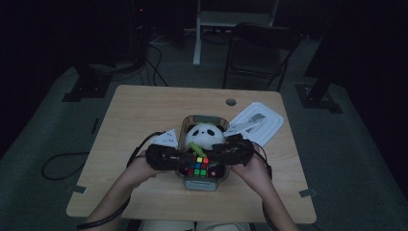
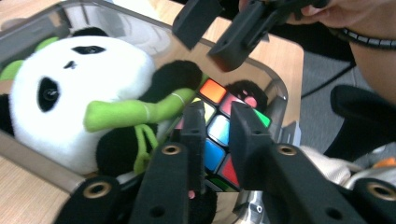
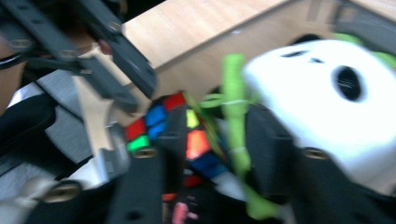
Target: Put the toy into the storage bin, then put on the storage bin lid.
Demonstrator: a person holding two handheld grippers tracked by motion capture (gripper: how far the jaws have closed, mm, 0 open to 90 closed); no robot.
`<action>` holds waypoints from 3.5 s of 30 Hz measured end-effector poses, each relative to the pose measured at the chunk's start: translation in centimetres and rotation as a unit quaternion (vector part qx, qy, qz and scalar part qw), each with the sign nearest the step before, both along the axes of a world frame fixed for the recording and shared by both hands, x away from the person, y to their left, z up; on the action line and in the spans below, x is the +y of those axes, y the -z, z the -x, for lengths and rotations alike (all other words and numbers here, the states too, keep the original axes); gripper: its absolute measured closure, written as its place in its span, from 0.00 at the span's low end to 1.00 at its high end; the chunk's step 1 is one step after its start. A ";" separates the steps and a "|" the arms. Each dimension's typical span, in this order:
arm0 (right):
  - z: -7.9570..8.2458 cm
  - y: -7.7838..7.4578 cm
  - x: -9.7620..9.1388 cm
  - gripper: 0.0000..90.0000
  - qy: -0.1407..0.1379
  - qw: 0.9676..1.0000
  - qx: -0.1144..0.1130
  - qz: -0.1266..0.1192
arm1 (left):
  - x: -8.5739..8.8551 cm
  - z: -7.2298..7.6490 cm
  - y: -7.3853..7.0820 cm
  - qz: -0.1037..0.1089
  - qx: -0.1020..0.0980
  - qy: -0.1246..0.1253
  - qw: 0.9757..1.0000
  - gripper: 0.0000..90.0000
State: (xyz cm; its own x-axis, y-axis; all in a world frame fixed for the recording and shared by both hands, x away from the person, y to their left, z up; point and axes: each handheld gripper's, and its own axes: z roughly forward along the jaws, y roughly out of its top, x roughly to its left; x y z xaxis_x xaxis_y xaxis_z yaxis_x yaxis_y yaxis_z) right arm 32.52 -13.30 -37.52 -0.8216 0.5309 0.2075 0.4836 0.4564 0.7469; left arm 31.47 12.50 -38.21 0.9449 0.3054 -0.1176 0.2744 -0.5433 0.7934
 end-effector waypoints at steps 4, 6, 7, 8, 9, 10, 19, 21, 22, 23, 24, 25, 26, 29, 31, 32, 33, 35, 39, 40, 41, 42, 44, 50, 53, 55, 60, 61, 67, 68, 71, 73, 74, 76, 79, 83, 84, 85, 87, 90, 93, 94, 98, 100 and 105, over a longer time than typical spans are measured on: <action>-0.4 0.1 -2.0 0.40 0.067 0.998 -0.013 -0.018 | 1.0 -0.5 -0.3 0.020 -0.003 -0.023 1.000 0.69; -0.6 0.3 -2.7 0.35 0.086 0.996 -0.009 -0.025 | 1.4 -0.6 -0.3 0.024 -0.010 -0.035 0.999 0.60; -0.7 0.4 -3.1 0.33 0.094 0.995 -0.010 -0.029 | 1.6 -0.7 -0.3 0.027 -0.011 -0.042 0.999 0.52; -0.8 0.5 -3.6 0.30 0.102 0.994 -0.011 -0.033 | 1.9 -0.8 -0.3 0.031 -0.011 -0.046 0.998 0.52; -0.9 0.5 -4.0 0.27 0.104 0.994 -0.007 -0.036 | 2.2 -0.8 -0.3 0.035 -0.014 -0.054 0.998 0.49; -1.0 0.6 -4.4 0.23 0.109 0.993 -0.007 -0.033 | 2.4 -0.9 -0.3 0.036 -0.017 -0.062 0.997 0.41; -0.9 1.5 -6.7 0.17 0.173 0.984 -0.032 -0.017 | 3.9 -1.5 0.1 0.031 -0.036 -0.095 0.994 0.10; -1.1 1.8 -7.2 0.13 0.186 0.982 -0.036 -0.007 | 4.2 -1.5 0.3 0.022 -0.040 -0.107 0.993 0.10; -1.2 2.0 -7.4 0.13 0.193 0.980 -0.039 -0.005 | 4.4 -1.6 0.4 0.023 -0.038 -0.107 0.993 0.09; -1.2 2.2 -7.6 0.13 0.198 0.979 -0.043 -0.002 | 4.6 -1.6 0.7 0.018 -0.032 -0.115 0.993 0.04; -1.3 2.4 -7.9 0.13 0.202 0.978 -0.045 0.001 | 4.7 -1.7 0.8 0.016 -0.034 -0.121 0.992 0.00; -1.3 2.6 -8.0 0.13 0.210 0.976 -0.049 0.004 | 5.0 -1.7 1.0 0.014 -0.033 -0.128 0.991 0.00; -1.4 2.8 -8.2 0.13 0.222 0.973 -0.056 0.006 | 5.2 -1.8 1.1 0.015 -0.034 -0.132 0.991 0.00; -1.6 3.5 -8.7 0.13 0.234 0.969 -0.075 0.028 | 5.9 -1.8 1.6 0.020 -0.046 -0.139 0.989 0.00; -1.7 3.9 -9.4 0.13 0.243 0.967 -0.079 0.003 | 6.3 -2.0 2.0 0.021 -0.049 -0.142 0.988 0.00; -1.8 4.1 -9.7 0.13 0.243 0.967 -0.075 -0.009 | 6.5 -2.1 2.3 0.017 -0.054 -0.149 0.987 0.00; -1.9 4.4 -10.1 0.13 0.248 0.966 -0.077 -0.013 | 6.7 -2.1 2.5 0.016 -0.057 -0.150 0.987 0.00; -1.9 4.5 -10.2 0.13 0.253 0.964 -0.080 -0.007 | 6.9 -2.3 2.8 0.014 -0.054 -0.154 0.986 0.01; -2.3 5.6 -10.9 0.13 0.266 0.960 -0.092 0.014 | 7.5 -2.7 4.2 0.009 -0.051 -0.164 0.985 0.01; -2.4 5.8 -11.1 0.13 0.265 0.960 -0.085 0.013 | 7.6 -2.8 4.5 0.011 -0.049 -0.165 0.985 0.01; -2.5 6.0 -11.2 0.13 0.266 0.960 -0.081 0.019 | 7.7 -2.9 4.7 0.010 -0.048 -0.164 0.985 0.01; -2.6 6.2 -11.3 0.13 0.268 0.960 -0.081 0.017 | 7.8 -2.9 5.0 0.011 -0.047 -0.166 0.985 0.01; -2.9 6.5 -11.5 0.14 0.263 0.963 -0.060 0.003 | 8.1 -2.9 5.5 0.012 -0.041 -0.168 0.985 0.01; -3.3 7.5 -11.5 0.13 0.293 0.954 -0.055 0.027 | 9.0 -2.9 6.7 0.007 -0.038 -0.181 0.983 0.01; -3.8 7.9 -11.9 0.13 0.314 0.949 -0.032 0.016 | 9.5 -2.7 7.3 0.001 -0.035 -0.189 0.981 0.01; -4.0 8.1 -12.2 0.13 0.323 0.946 -0.020 0.009 | 9.8 -2.6 7.7 -0.001 -0.032 -0.194 0.980 0.01; -4.4 8.4 -12.5 0.13 0.338 0.941 -0.018 0.012 | 10.6 -2.3 8.3 -0.003 -0.031 -0.208 0.978 0.01; -4.5 8.4 -12.5 0.13 0.340 0.940 -0.017 0.011 | 10.7 -2.3 8.4 -0.003 -0.029 -0.210 0.977 0.01; -5.5 8.7 -12.8 0.13 0.363 0.931 -0.030 0.030 | 10.6 -2.3 8.9 -0.007 -0.028 -0.216 0.976 0.01; -5.8 8.7 -12.6 0.13 0.366 0.929 -0.032 0.039 | 10.6 -2.3 9.0 -0.009 -0.029 -0.215 0.976 0.01; -6.7 8.9 -12.5 0.13 0.370 0.928 -0.028 0.037 | 10.2 -2.4 9.3 -0.012 -0.028 -0.212 0.977 0.01; -7.3 8.9 -12.3 0.13 0.381 0.923 -0.029 0.032 | 9.9 -2.4 9.4 -0.015 -0.027 -0.209 0.977 0.01; -7.6 8.9 -12.3 0.13 0.383 0.923 -0.028 0.030 | 9.8 -2.5 9.5 -0.017 -0.028 -0.208 0.978 0.01; -8.4 8.8 -12.1 0.13 0.397 0.916 -0.033 0.034 | 9.6 -2.5 9.5 -0.015 -0.027 -0.208 0.978 0.01; -9.6 8.8 -11.7 0.14 0.414 0.909 -0.036 0.034 | 9.3 -2.5 9.6 -0.014 -0.028 -0.205 0.978 0.01; -11.3 9.1 -11.2 0.14 0.434 0.900 -0.033 0.037 | 9.2 -2.7 9.6 -0.014 -0.028 -0.205 0.978 0.01; -11.7 9.2 -11.0 0.14 0.437 0.899 -0.027 0.032 | 9.2 -2.7 9.6 -0.014 -0.029 -0.205 0.978 0.01; -12.2 9.4 -10.9 0.14 0.440 0.897 -0.024 0.034 | 9.2 -2.7 9.6 -0.015 -0.029 -0.206 0.978 0.01; -13.1 9.8 -10.5 0.14 0.454 0.889 -0.026 0.046 | 9.1 -2.8 9.6 -0.012 -0.029 -0.208 0.978 0.01; -14.0 10.2 -10.3 0.14 0.466 0.883 -0.022 0.051 | 9.1 -2.9 9.6 -0.009 -0.028 -0.211 0.977 0.01; -15.5 11.2 -9.7 0.15 0.491 0.868 -0.013 0.075 | 8.9 -3.0 9.6 -0.010 -0.028 -0.210 0.977 0.01; -15.8 11.5 -9.6 0.15 0.495 0.866 -0.008 0.076 | 8.8 -3.0 9.5 -0.010 -0.029 -0.209 0.978 0.01; -16.3 12.2 -9.3 0.15 0.506 0.857 -0.009 0.097 | 8.5 -3.2 9.5 -0.008 -0.029 -0.210 0.977 0.01; -16.5 12.7 -9.2 0.17 0.509 0.854 -0.002 0.105 | 8.3 -3.3 9.5 -0.007 -0.030 -0.208 0.978 0.01; -16.6 13.3 -9.1 0.24 0.513 0.851 0.000 0.111 | 7.8 -3.4 9.7 -0.008 -0.030 -0.207 0.978 0.01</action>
